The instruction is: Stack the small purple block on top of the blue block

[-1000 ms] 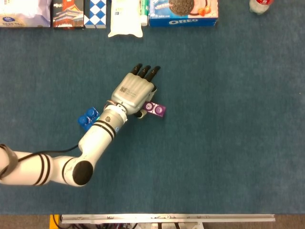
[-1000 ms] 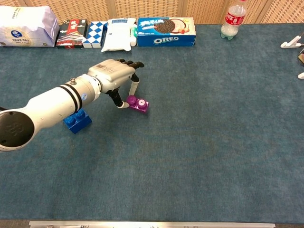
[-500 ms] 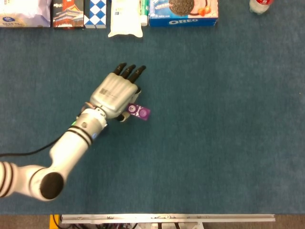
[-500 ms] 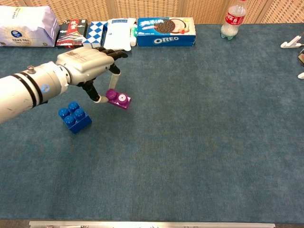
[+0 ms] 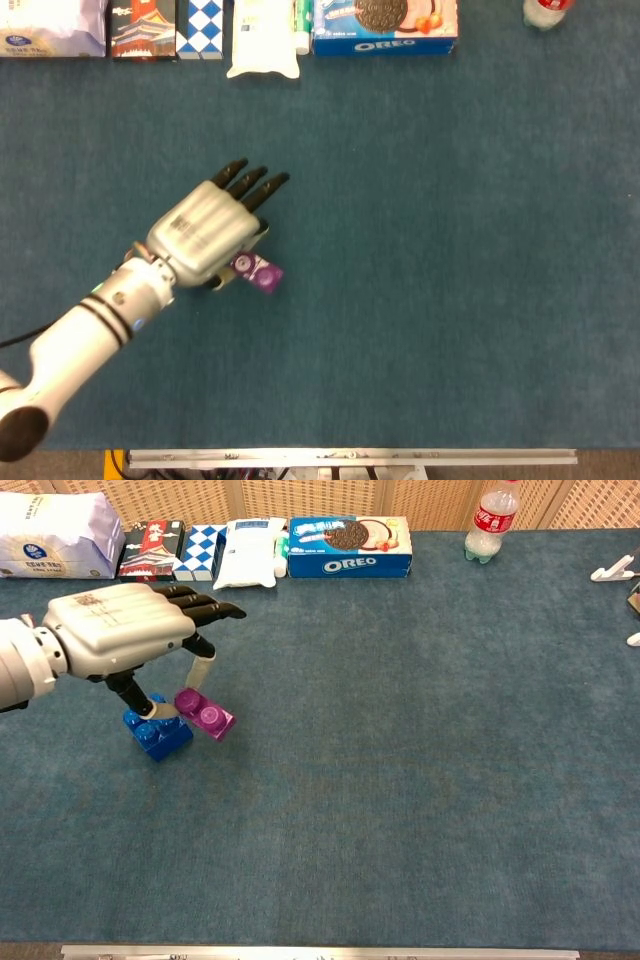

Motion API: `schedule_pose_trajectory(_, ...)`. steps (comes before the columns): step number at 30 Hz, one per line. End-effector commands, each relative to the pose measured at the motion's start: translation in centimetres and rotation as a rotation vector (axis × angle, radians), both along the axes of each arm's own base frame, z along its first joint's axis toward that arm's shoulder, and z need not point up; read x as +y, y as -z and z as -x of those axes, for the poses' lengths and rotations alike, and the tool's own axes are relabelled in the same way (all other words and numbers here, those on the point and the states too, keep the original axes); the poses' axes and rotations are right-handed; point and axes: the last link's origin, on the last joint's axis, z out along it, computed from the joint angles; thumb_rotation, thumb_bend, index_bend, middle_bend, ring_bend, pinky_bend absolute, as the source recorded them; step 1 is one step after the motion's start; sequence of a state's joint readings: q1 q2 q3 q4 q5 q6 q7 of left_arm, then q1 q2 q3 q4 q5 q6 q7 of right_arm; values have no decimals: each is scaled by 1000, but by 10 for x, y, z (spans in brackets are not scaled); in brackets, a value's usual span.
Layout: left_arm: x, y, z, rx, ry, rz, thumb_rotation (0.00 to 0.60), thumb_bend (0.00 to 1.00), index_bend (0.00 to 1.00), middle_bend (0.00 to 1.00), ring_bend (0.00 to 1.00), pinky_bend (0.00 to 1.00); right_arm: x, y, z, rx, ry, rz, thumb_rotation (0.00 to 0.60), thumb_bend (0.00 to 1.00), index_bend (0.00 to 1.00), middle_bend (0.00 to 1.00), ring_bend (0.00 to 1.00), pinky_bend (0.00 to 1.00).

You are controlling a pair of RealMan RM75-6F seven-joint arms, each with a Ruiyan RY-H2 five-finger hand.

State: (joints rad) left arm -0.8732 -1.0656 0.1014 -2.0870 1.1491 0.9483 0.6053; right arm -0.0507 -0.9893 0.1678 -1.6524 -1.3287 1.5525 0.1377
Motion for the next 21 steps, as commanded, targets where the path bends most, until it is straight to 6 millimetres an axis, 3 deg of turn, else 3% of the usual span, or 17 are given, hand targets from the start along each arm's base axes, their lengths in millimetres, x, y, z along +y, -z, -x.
schedule_pose_trajectory(1,-12,-7,15,15,8,16,600,248,537,0,0,53,-1,1,0,1,3,-4,600,550,369,324,208,156)
schedule_pose_trajectory(9,-10,-12,36,24,9,19,600,251,545,0,0,57,-2,2,0,3,5,-10,600,550,369,324,208,156)
schedule_pose_trajectory(21,19,-16,66,5,-104,27,600,254,549,0,0,61,-5,4,0,9,15,-22,600,550,370,324,208,156)
